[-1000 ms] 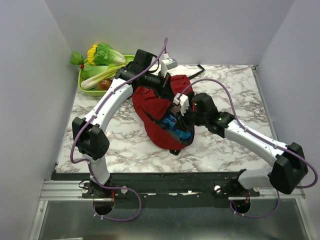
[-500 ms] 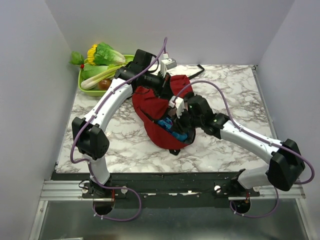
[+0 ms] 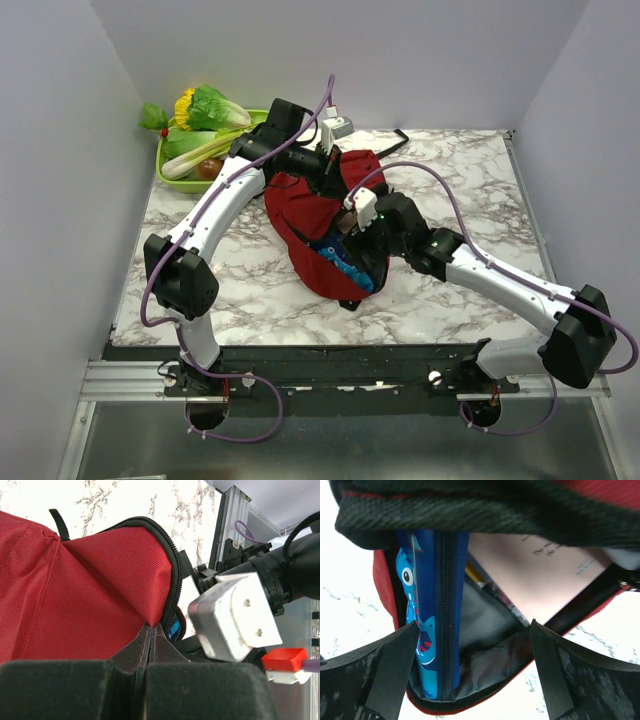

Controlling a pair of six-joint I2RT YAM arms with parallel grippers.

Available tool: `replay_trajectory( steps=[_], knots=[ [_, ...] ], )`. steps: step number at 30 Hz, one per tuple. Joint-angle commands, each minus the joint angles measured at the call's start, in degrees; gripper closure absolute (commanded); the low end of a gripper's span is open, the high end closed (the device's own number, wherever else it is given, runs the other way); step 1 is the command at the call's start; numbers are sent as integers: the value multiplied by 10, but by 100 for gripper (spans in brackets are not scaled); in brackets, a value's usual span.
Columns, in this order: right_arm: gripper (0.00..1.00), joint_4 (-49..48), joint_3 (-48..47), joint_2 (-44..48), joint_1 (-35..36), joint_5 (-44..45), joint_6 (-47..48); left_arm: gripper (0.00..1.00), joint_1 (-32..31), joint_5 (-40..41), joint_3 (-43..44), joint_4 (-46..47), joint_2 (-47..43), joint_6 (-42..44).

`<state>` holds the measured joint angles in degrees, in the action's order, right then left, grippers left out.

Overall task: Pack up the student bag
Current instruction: Place the stationery in the student bag.

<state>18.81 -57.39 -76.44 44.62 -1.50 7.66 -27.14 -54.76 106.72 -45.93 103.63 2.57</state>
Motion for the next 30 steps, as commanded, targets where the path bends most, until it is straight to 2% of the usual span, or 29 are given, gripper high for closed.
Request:
replay_trajectory(
  steps=[1, 4, 6, 7, 9, 10, 11, 14, 16, 19, 23, 24, 28, 30],
  knots=[
    [0, 13, -19, 30, 1, 118, -12, 100, -6, -46, 9, 3, -32, 15],
    [5, 6, -12, 59, 1, 130, -60, 99, -6, -61, 23, -53, -25, 59],
    [9, -37, 26, 101, 1, 110, -74, 88, -5, -70, 38, -135, -11, 129],
    [10, -46, 37, 111, 1, 91, -101, 77, -5, -70, 42, -172, -5, 172],
    [15, -41, 37, 123, 1, 77, -120, 73, -6, -61, 44, -259, 1, 239],
    [16, -32, 33, 124, 3, 65, -138, 71, -4, -54, 35, -273, -4, 289],
    [19, -20, 32, 127, 8, 62, -147, 69, -2, -48, 4, -275, -12, 304],
    [23, -4, 38, 152, 29, 57, -186, 61, 17, -31, -84, -220, -86, 310],
    [23, 4, 39, 168, 40, 65, -226, 57, 26, -13, -107, -201, -106, 320],
    [24, 14, 22, 158, 74, 86, -249, 57, 66, -15, -115, -241, -119, 384],
    [24, 53, -58, 129, 100, 95, -254, 56, 159, -46, -97, -283, -109, 415],
    [23, 63, -75, 122, 100, 96, -253, 56, 190, -47, -85, -323, -94, 455],
    [16, 90, -156, 89, 105, 73, -220, 56, 248, -61, -64, -383, -71, 515],
    [10, 105, -206, 37, 106, 62, -204, 56, 257, -53, -84, -395, -73, 533]
  ],
)
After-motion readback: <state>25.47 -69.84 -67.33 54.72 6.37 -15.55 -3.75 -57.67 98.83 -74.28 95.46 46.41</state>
